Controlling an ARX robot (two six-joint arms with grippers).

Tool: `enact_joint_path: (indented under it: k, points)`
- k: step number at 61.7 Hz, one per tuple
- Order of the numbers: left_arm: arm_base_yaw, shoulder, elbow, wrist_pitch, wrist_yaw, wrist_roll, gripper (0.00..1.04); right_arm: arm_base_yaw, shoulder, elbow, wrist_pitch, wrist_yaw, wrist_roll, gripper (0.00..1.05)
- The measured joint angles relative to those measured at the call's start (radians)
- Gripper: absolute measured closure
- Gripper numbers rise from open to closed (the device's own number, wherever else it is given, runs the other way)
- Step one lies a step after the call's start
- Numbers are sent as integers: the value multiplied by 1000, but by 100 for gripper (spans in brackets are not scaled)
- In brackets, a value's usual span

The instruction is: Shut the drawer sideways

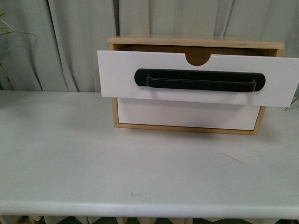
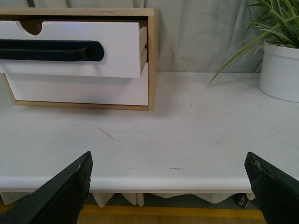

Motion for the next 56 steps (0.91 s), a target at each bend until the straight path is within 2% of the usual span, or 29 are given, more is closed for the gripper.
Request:
enact_joint_path:
  k: [56]
  points:
    - [0,0,0,0,0,0,6,0,0,0,0,0,0,9]
